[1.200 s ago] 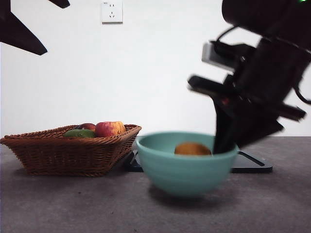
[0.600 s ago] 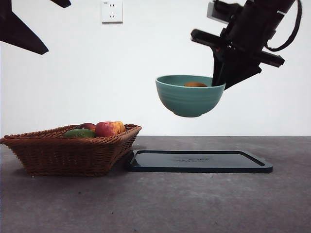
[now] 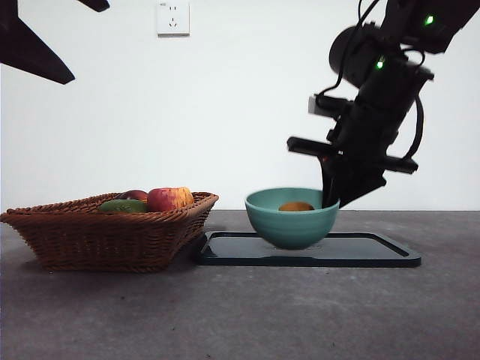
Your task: Pick up the wifruite, put it on the bowl, pick up the plate, put it on desk
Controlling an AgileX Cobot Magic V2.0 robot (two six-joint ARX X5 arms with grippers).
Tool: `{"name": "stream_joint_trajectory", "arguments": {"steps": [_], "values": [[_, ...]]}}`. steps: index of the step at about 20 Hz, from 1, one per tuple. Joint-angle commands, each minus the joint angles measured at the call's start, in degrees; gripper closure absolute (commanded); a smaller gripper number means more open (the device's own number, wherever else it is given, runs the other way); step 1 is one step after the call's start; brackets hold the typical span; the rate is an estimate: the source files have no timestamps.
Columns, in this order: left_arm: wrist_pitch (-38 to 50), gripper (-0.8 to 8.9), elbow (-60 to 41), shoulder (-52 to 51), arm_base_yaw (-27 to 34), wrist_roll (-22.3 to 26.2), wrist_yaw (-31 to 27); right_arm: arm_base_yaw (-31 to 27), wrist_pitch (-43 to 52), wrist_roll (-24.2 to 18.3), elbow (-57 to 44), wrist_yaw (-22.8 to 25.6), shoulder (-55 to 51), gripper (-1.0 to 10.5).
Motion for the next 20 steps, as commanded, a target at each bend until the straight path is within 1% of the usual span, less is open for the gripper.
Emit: {"name": "stream_joint_trajectory", "arguments": {"steps": [1, 5, 6, 8, 12, 16, 20], "values": [[0.0, 4.7, 0.4, 0.3, -0.4, 1.1, 0.2, 0.3, 0.8, 0.6, 1.3, -0.2, 1.7, 9.4], [0.0, 4.7, 0.4, 0.3, -0.4, 1.1, 0.2, 0.3, 0.3, 0.6, 1.3, -0.9, 1.8, 9.3], [0.0, 4.7, 0.4, 0.3, -0.4, 1.1, 0.2, 0.3, 0.2, 0.6, 1.3, -1.6, 1.8, 9.0], [0.0, 4.7, 0.4, 0.3, -0.4, 1.1, 0.2, 0.4, 0.1, 1.7, 1.3, -1.6, 1.8, 7.7], [0.0, 4.7, 0.4, 0.3, -0.4, 1.1, 0.2, 0.4, -0.8, 1.7, 1.3, -1.5, 0.2, 7.7], [0.0, 4.7, 0.4, 0.3, -0.4, 1.1, 0.2, -0.1, -3.2, 1.2, 1.3, -1.4, -7.7, 7.7], [0.1, 4.7, 0.4, 0.3, -0.4, 1.0, 0.2, 0.0, -10.9, 0.4, 1.3, -2.1, -19.5, 7.7]]}}
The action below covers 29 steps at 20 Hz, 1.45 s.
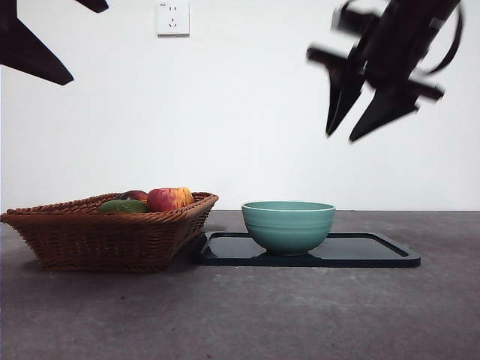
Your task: Pick up the wifruite, put it on the bowl, pick up the plate, put it on desk
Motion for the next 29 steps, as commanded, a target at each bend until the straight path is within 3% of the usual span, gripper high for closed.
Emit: {"name": "stream_joint_trajectory", "arguments": {"steps": [1, 7, 12, 16, 23, 29], "values": [[0.3, 4.7, 0.4, 0.3, -0.4, 1.0, 0.2, 0.7, -3.6, -0.9, 1.2, -1.6, -5.6, 7.7], [0.4, 4.7, 0.4, 0.3, -0.4, 0.9, 0.2, 3.4, -20.0, -4.4, 1.1, -2.0, -22.5, 7.7], [0.5, 4.7, 0.4, 0.3, -0.4, 0.9, 0.2, 6.3, -26.3, -5.6, 0.9, -2.1, -30.5, 7.7], [0.5, 4.7, 0.4, 0.3, -0.4, 0.9, 0.2, 8.5, -26.1, -5.6, -3.6, -3.8, -35.7, 7.7], [0.5, 4.7, 0.4, 0.3, -0.4, 0.9, 0.2, 9.4, -19.8, -4.7, -20.4, -9.3, -43.9, 7.7], [0.5, 4.7, 0.4, 0.3, -0.4, 1.0, 0.2, 9.4, -18.8, -4.7, -24.1, -11.0, -44.8, 7.7]]}}
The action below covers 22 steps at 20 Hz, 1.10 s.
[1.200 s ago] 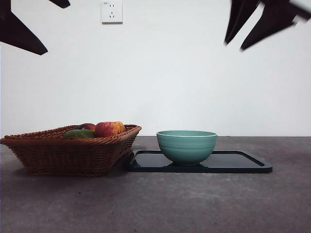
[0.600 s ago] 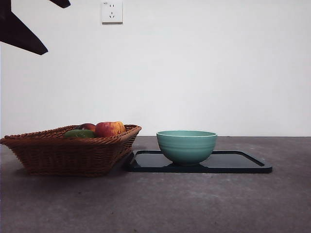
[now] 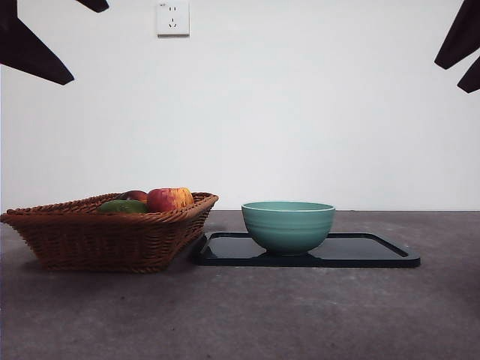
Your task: Pick up the wifruite, put it on the bowl, pick up the plate, put it on desk
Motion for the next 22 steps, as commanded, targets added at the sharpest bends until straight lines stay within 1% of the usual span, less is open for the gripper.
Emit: {"name": "stream_joint_trajectory", "arguments": {"steps": [1, 13, 15, 18, 20, 22], "values": [[0.4, 4.7, 0.4, 0.3, -0.4, 1.1, 0.2, 0.3, 1.3, 0.2, 0.4, -0.2, 0.2, 7.7], [1.0, 4.78, 0.4, 0.3, -0.4, 0.5, 0.2, 0.3, 1.8, 0.2, 0.4, -0.2, 0.2, 7.7], [4.4, 5.13, 0.4, 0.6, -0.4, -3.9, 0.2, 0.3, 1.8, 0.6, 0.4, -0.2, 0.2, 7.7], [13.6, 5.13, 1.1, 1.9, -1.3, -10.0, -0.1, 0.3, 1.8, 1.1, 0.4, -0.2, 0.2, 7.7], [17.1, 5.08, 3.5, 4.3, -2.3, -12.0, -3.1, 0.3, 1.8, 1.1, 0.4, -0.2, 0.2, 7.7], [17.6, 5.06, 7.6, 8.3, -3.5, -12.2, -7.6, 0.3, 1.7, 1.1, 0.4, -0.2, 0.2, 7.7]]}}
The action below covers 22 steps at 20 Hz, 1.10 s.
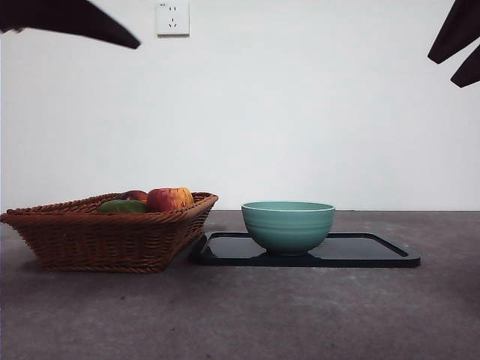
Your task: Pick up the wifruite, put it on the bowl, pick up the plate, put it on desk
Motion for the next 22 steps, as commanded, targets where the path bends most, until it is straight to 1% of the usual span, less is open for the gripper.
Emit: {"name": "stream_joint_trajectory", "arguments": {"steps": [1, 3, 7, 13, 15, 18, 22], "values": [[1.1, 5.06, 5.8, 4.9, -1.4, -1.4, -3.8, 0.3, 0.5, 0.6, 0.4, -0.2, 0.2, 7.7], [1.1, 5.06, 11.4, 10.6, -1.9, -1.4, -5.7, 0.3, 0.5, 0.6, 0.4, -0.2, 0.2, 7.7], [-0.1, 5.06, 23.5, 23.6, -2.8, -1.3, -7.7, 0.3, 0.5, 0.6, 0.4, -0.2, 0.2, 7.7], [-0.3, 5.06, 38.4, 42.2, -3.2, -0.7, -8.6, 0.3, 0.5, 0.5, 0.4, -0.2, 0.2, 7.7], [-0.7, 5.06, 42.0, 46.9, -3.5, 0.3, -11.1, 0.3, 0.3, 0.2, 0.4, -0.2, 0.2, 7.7], [-1.6, 5.06, 46.5, 53.4, -3.8, 1.7, -13.3, 0.3, 0.1, -0.3, 0.4, -0.1, 0.2, 7.7], [-1.5, 5.06, 48.0, 59.2, -4.3, 2.8, -15.5, 0.3, -0.4, -0.8, 0.4, 0.0, 0.2, 7.7]]}}
